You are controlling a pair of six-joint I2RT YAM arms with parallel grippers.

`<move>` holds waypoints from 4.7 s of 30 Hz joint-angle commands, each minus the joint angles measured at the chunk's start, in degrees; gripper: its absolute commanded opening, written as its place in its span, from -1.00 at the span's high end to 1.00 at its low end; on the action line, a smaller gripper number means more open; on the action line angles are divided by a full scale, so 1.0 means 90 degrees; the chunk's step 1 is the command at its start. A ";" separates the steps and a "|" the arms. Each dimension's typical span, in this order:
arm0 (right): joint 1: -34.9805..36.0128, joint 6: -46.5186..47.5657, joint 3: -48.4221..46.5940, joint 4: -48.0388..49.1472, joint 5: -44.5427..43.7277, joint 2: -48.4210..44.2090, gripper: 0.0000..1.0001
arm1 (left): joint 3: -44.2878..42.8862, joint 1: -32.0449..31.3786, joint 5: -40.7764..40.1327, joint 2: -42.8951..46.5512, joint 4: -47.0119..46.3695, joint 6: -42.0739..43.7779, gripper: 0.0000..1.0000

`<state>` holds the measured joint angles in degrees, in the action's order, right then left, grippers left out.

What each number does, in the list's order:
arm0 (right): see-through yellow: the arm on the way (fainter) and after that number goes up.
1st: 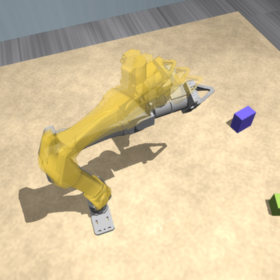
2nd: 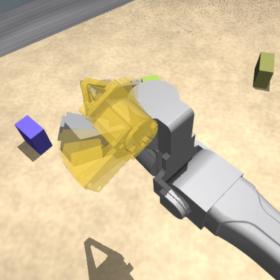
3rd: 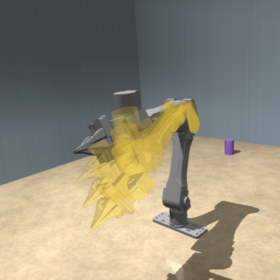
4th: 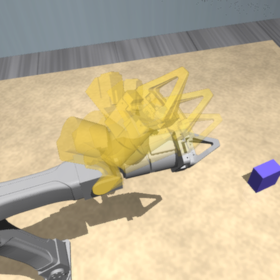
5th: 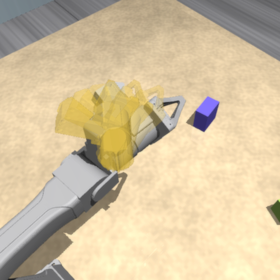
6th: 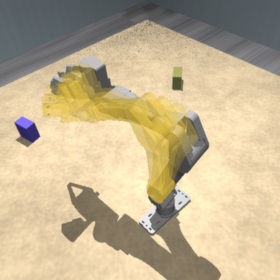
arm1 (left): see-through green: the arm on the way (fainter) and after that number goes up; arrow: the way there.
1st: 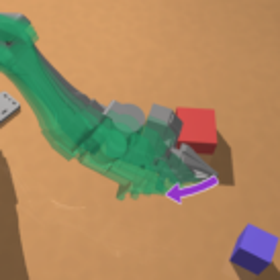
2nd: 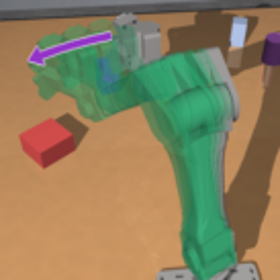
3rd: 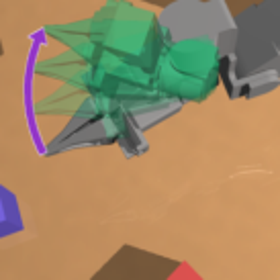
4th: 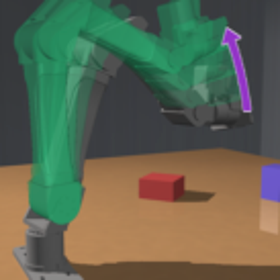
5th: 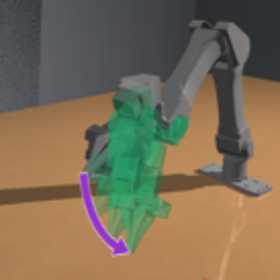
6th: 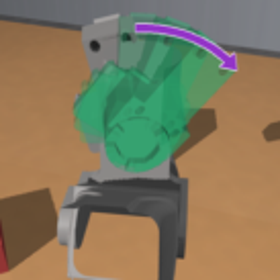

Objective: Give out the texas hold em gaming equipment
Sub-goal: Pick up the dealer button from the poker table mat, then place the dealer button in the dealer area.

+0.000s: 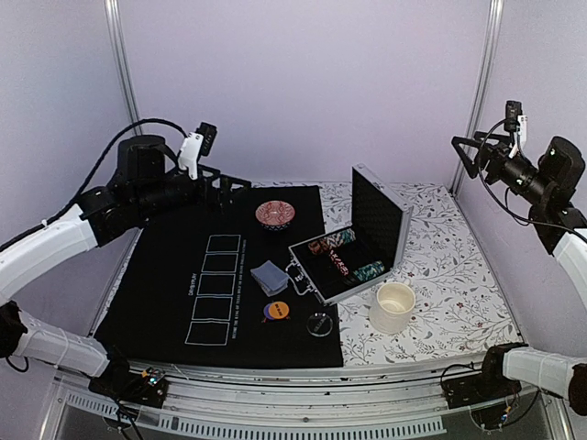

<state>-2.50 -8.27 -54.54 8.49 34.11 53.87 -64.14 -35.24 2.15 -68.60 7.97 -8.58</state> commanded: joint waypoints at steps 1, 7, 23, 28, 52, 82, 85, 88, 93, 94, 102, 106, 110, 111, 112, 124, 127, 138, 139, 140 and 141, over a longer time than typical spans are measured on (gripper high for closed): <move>0.0973 -0.0014 -0.0543 -0.1552 0.0433 0.0001 -0.99 | 0.0076 -0.0967 0.0187 -0.0042 0.1512 0.0010 -0.96; 0.2696 0.0273 -0.0894 -0.3095 -0.0623 0.0333 -0.93 | 0.0262 -0.2651 -0.0161 -0.0573 0.1790 0.0127 -0.96; 0.2759 -0.0147 -0.0184 -0.3469 -0.1339 0.0045 -0.98 | -0.1612 -0.3587 0.0145 -0.4609 0.2278 0.0885 -0.96; 0.2759 -0.0109 -0.0072 -0.3498 -0.1387 -0.0102 -0.98 | -0.1786 -0.3277 0.0148 -0.5231 0.2288 0.0697 -0.95; 0.2761 -0.0087 0.0179 -0.3454 -0.1252 -0.0367 -0.98 | -0.2652 -0.3247 -0.0127 -0.6097 0.3356 0.0602 -0.76; 0.2759 0.0038 0.0573 -0.3376 -0.0863 -0.0501 -0.98 | -0.2717 -0.3188 -0.0017 -0.6323 0.3432 0.0427 -0.95; 0.2759 0.0034 0.0615 -0.3376 -0.0834 -0.0542 -0.98 | -0.2815 -0.3276 -0.0227 -0.6509 0.3466 0.0452 -0.89; 0.2759 0.0016 0.0634 -0.3383 -0.0831 -0.0596 -0.98 | -0.2849 -0.3310 -0.0290 -0.6603 0.3577 0.0444 -0.74; 0.2764 -0.0016 0.0683 -0.3363 -0.0841 -0.0693 -0.97 | -0.2631 -0.3343 -0.0296 -0.6499 0.3636 0.0455 -0.57; 0.2764 -0.0028 0.0692 -0.3346 -0.0841 -0.0708 -0.97 | -0.2600 -0.3361 -0.0271 -0.6477 0.3636 0.0458 -0.55; 0.2760 -0.0101 0.0703 -0.3251 -0.0717 -0.0743 -0.98 | -0.2435 -0.3408 0.0125 -0.6141 0.3551 0.0441 -0.10; 0.2759 -0.0126 0.0688 -0.3238 -0.0716 -0.0819 -0.98 | -0.2348 -0.3392 0.0227 -0.5850 0.3471 0.0403 0.06; 0.2764 -0.0143 0.0668 -0.3224 -0.0688 -0.0885 -0.98 | -0.2324 -0.3370 0.0290 -0.5584 0.3470 0.0404 0.22; 0.2759 -0.0145 0.0665 -0.3207 -0.0664 -0.0908 -0.98 | -0.2310 -0.3353 0.0331 -0.5507 0.3470 0.0402 0.23; 0.2760 -0.0150 0.0666 -0.3186 -0.0643 -0.0936 -0.98 | -0.2303 -0.3333 0.0364 -0.5407 0.3470 0.0395 0.23; 0.2759 -0.0212 0.0492 -0.3025 -0.0348 -0.1161 -0.98 | -0.1184 -0.1925 0.0757 -0.3156 0.2988 -0.0041 0.20; 0.2759 -0.0161 0.0460 -0.3024 -0.0318 -0.1149 -0.98 | -0.0576 -0.0900 0.0414 -0.2549 0.2709 -0.0427 0.18; 0.2764 0.0073 0.0461 -0.3226 -0.0453 -0.1242 -0.97 | 0.1263 0.2228 -0.0580 -0.1691 0.1361 -0.1500 0.15; 0.2760 0.0097 0.0467 -0.3242 -0.0466 -0.1247 -0.98 | 0.1337 0.2349 -0.0672 -0.1715 0.1339 -0.1526 0.15; 0.2759 0.0115 0.0465 -0.3253 -0.0482 -0.1264 -0.98 | 0.1377 0.2496 -0.0758 -0.1769 0.1358 -0.1549 0.15; 0.2759 0.0134 0.0481 -0.3257 -0.0495 -0.1269 -0.98 | 0.1385 0.2591 -0.0830 -0.1834 0.1423 -0.1576 0.15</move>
<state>22.13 -8.51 -49.06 -20.14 30.44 43.42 -53.01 -15.00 -1.54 -85.38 24.12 -19.81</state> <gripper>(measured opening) 0.988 0.593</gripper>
